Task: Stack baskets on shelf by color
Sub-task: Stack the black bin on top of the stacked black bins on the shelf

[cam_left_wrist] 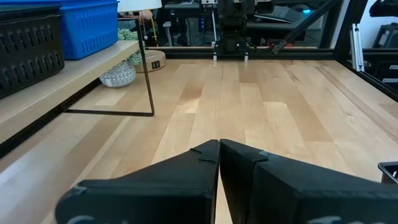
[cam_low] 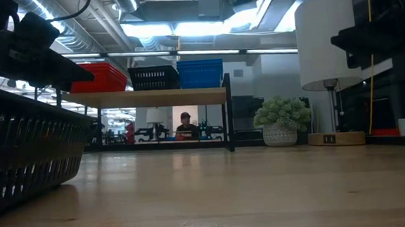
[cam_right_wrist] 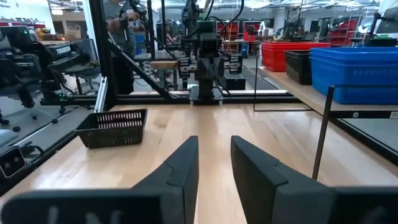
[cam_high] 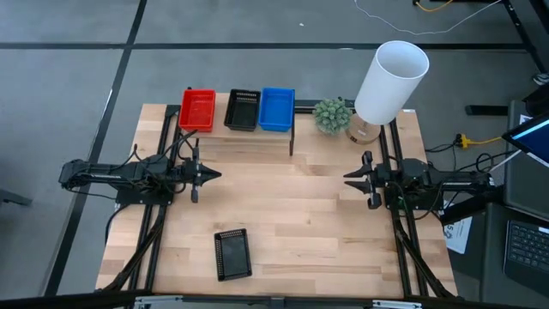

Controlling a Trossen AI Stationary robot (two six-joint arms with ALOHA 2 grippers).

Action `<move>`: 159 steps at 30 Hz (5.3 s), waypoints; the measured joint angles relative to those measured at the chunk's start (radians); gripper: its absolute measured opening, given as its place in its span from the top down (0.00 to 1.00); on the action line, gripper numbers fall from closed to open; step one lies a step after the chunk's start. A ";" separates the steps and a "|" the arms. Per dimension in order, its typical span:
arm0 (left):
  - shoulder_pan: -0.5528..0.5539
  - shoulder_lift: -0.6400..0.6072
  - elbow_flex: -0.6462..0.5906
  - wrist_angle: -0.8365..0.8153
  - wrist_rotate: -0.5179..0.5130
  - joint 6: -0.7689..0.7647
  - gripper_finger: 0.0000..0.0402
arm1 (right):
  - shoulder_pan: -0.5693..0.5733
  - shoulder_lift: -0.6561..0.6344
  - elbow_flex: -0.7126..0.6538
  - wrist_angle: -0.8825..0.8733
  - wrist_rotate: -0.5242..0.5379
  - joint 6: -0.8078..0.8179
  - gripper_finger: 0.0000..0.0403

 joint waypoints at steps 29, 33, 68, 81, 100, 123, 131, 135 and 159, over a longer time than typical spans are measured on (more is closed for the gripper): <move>0.000 0.000 0.000 0.000 0.000 0.000 0.99 | 0.000 0.005 0.000 0.000 0.000 -0.003 0.77; 0.000 0.000 0.000 0.000 0.000 0.000 0.99 | 0.000 0.005 0.000 0.000 0.000 -0.002 0.77; -0.012 0.185 0.291 0.096 -0.030 -0.490 1.00 | 0.001 0.006 0.000 0.000 0.001 -0.003 0.77; -0.186 0.870 0.658 -0.140 0.066 0.010 1.00 | 0.001 0.006 0.000 0.000 0.001 -0.003 0.77; -0.444 1.247 0.855 -0.562 0.084 -0.603 0.77 | 0.001 0.006 0.000 0.000 0.001 -0.003 0.77; -0.498 1.501 0.855 -0.348 0.058 -0.659 0.83 | 0.001 0.006 0.000 0.000 0.001 -0.004 0.77; -0.391 1.398 0.905 -0.353 0.095 -0.696 1.00 | 0.000 0.006 0.000 0.000 0.001 -0.004 0.77; -0.310 1.284 1.058 -0.443 0.125 -0.541 1.00 | 0.001 0.005 0.000 0.000 0.001 -0.004 0.77; 0.901 1.421 1.910 -1.020 0.390 0.591 1.00 | 0.000 0.005 0.000 0.003 0.001 -0.004 0.77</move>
